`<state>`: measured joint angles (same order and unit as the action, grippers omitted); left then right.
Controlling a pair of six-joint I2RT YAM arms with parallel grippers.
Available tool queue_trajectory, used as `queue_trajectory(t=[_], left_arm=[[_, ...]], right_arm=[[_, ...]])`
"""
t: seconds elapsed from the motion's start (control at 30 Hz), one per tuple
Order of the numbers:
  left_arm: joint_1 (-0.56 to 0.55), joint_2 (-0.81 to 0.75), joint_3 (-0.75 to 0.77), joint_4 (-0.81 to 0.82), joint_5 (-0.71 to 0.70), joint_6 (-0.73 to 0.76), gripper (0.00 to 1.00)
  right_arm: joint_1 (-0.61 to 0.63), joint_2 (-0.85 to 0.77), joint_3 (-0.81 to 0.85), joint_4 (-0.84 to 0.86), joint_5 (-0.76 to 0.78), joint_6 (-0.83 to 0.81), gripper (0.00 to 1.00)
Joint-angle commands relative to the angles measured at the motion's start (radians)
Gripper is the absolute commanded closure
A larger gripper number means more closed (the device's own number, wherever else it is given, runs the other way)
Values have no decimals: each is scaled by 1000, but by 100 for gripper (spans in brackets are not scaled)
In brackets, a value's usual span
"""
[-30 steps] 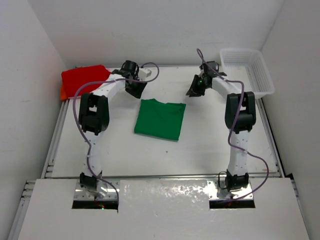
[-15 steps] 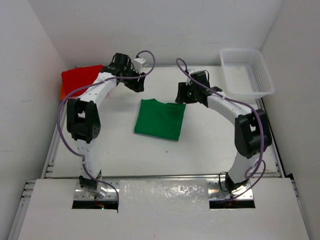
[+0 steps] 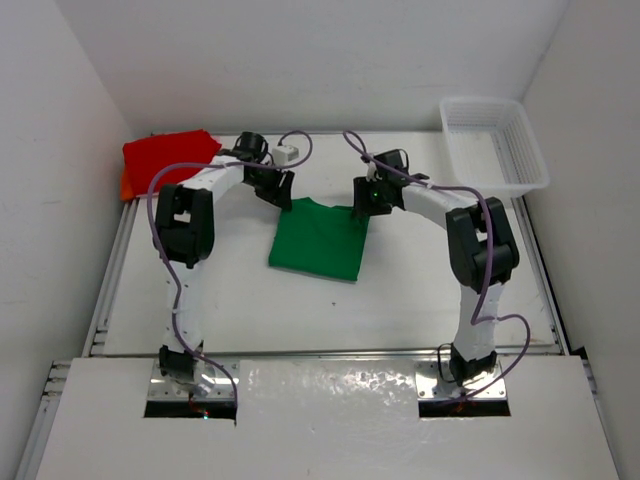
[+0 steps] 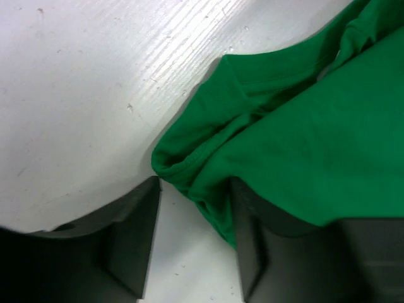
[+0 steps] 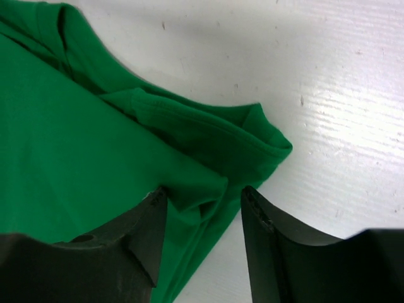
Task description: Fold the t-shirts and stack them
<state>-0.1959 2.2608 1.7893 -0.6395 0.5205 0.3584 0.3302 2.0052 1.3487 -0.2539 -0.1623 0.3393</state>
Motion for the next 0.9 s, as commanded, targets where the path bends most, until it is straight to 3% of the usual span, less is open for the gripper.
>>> queue_trajectory(t=[0.0, 0.1, 0.17, 0.3, 0.37, 0.53, 0.67, 0.87], left_arm=[[1, -21, 10, 24, 56, -12, 57], [0, -20, 5, 21, 76, -6, 69], [0, -18, 7, 21, 85, -6, 82], [0, -12, 16, 23, 111, -12, 94], [0, -15, 21, 24, 116, -13, 100], [-2, -79, 10, 43, 150, -32, 100], [-11, -180, -31, 106, 168, -61, 100], [-37, -195, -13, 106, 176, -73, 100]], right_arm=[[3, 10, 49, 38, -34, -6, 53], [4, 13, 41, 50, -40, -2, 64], [4, 20, 41, 53, -46, 0, 72], [4, 49, 50, 61, -72, 13, 85], [4, 49, 46, 70, -75, 24, 99], [4, -46, -9, 99, -19, 35, 100], [3, -180, -147, 186, 59, 76, 100], [3, -255, -217, 239, 135, 118, 100]])
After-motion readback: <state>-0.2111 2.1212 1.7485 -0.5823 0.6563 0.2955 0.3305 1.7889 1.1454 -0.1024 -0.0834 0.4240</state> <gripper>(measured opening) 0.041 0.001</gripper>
